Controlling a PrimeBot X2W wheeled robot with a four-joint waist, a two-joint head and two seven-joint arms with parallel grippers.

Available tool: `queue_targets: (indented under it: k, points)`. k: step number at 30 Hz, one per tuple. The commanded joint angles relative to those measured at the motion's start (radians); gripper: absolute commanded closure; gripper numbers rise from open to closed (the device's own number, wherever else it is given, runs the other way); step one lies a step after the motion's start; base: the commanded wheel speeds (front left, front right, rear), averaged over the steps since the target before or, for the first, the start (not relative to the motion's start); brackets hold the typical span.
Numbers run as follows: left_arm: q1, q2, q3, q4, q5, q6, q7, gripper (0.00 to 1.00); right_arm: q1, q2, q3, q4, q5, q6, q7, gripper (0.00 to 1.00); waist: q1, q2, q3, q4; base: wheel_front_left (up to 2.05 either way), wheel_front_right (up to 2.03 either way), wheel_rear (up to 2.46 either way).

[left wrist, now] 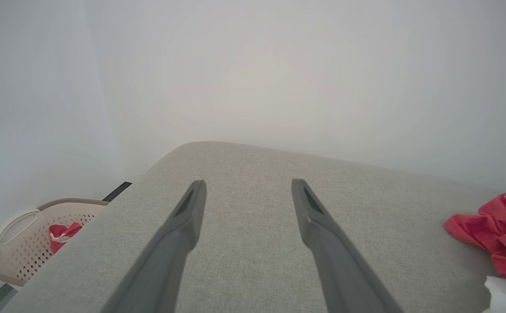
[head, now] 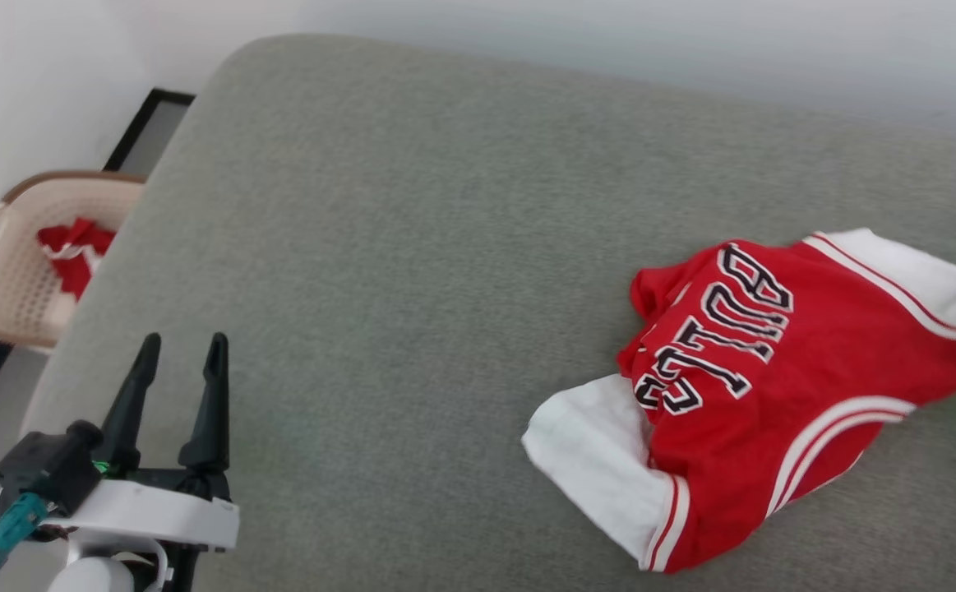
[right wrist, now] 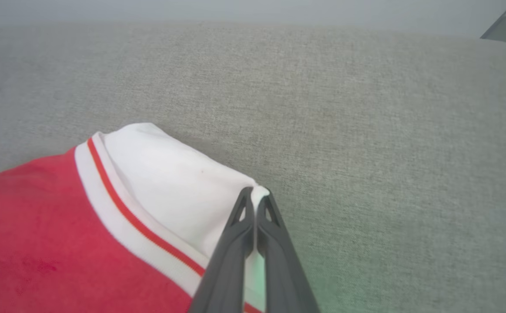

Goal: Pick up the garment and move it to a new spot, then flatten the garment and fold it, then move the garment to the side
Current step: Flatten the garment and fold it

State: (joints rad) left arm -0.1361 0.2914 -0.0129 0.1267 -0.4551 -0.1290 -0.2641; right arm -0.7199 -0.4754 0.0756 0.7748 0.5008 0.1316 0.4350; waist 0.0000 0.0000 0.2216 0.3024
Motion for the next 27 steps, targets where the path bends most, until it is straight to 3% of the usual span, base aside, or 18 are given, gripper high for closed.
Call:
queue_targets:
  k: [1, 11, 16, 23, 25, 26, 27]
  points:
    - [0.013, 0.007, 0.003, -0.001, 0.009, -0.002, 0.001, 0.0, 0.028, -0.005, -0.02, -0.014, 0.007, -0.002, 0.002, 1.0, 0.0, 0.0, -0.032, -0.046, 0.0, 0.0, 0.0]
    - [0.028, 0.036, 0.013, 0.002, 0.003, -0.002, 0.001, 0.0, 0.296, 0.051, -0.222, -0.188, -0.034, -0.002, 0.055, 1.0, 0.0, 0.0, -0.06, -0.138, 0.0, 0.0, 0.0]
    - [0.023, 0.046, 0.004, 0.009, 0.002, -0.002, 0.001, 0.0, 0.411, 0.121, -0.32, -0.273, -0.085, -0.002, 0.095, 1.0, 0.0, 0.0, -0.068, -0.163, 0.0, 0.0, 0.0]
    - [0.013, 0.062, -0.026, 0.027, -0.008, -0.002, 0.001, 0.0, 0.468, 0.213, -0.379, -0.325, -0.143, -0.002, 0.115, 0.98, 0.0, 0.0, -0.084, -0.187, 0.0, 0.0, 0.0]
    - [0.006, 0.076, -0.041, 0.03, -0.017, -0.002, 0.002, 0.0, 0.463, 0.222, -0.376, -0.316, -0.156, -0.002, 0.106, 0.59, 0.0, 0.0, -0.091, -0.193, 0.0, 0.0, 0.0]
    - [0.003, 0.082, -0.047, 0.031, -0.023, -0.002, 0.005, 0.0, 0.457, 0.225, -0.371, -0.314, -0.163, -0.002, 0.098, 0.0, 0.0, 0.0, -0.096, -0.196, 0.0, 0.0, 0.0]
    - [0.0, 0.09, -0.055, 0.029, -0.027, -0.002, 0.008, 0.0, 0.45, 0.226, -0.369, -0.31, -0.167, -0.002, 0.092, 0.0, 0.0, 0.0, -0.1, -0.2, 0.0, 0.0, 0.0]
